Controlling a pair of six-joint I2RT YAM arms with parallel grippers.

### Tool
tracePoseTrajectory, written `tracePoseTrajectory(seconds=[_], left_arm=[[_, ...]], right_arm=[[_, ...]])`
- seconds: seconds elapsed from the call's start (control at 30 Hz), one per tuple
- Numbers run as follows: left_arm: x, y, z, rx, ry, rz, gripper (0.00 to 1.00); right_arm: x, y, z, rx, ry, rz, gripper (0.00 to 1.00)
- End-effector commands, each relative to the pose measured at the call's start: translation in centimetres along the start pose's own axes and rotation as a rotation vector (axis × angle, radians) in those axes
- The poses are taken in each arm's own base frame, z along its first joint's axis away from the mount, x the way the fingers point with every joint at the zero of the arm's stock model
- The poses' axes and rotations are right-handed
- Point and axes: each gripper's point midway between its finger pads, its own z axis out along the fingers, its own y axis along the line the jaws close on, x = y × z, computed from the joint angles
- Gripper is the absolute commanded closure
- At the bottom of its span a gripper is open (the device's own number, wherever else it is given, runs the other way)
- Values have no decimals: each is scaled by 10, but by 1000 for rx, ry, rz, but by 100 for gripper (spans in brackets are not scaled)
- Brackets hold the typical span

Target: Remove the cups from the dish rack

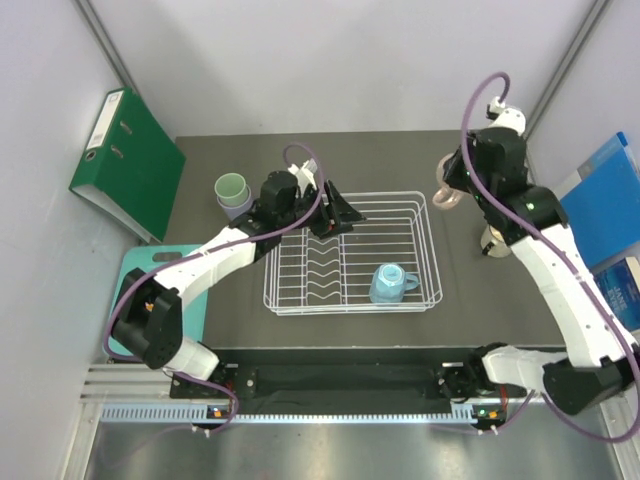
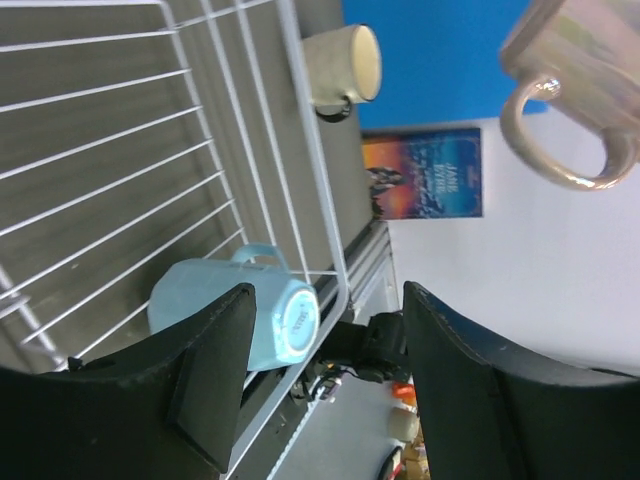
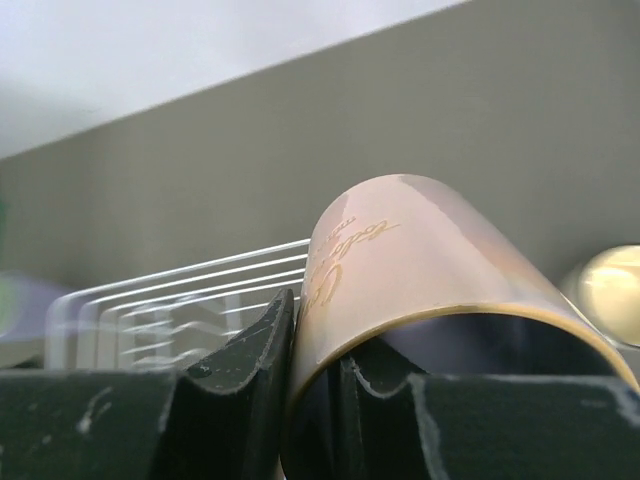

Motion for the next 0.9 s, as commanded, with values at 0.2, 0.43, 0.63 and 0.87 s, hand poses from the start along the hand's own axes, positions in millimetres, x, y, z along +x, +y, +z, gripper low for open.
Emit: tracePoseTrajectory(seconds=[0.2,0.43,0.63,0.87], left_arm=[[-16,26,-21,-256,-82,62,37],[-10,50,-33,-376,-76,58,38],[-7,57,-31,-394,-59,63,39],[-5,66,-24,-416,-30,63,39]], right_arm=[[-33,-90,69,467,21,-123,100],[-13,-125,140,538,133,-60,100],[9,-151,185,547,201,5,100],[40,-177,214,565,267,44,100]])
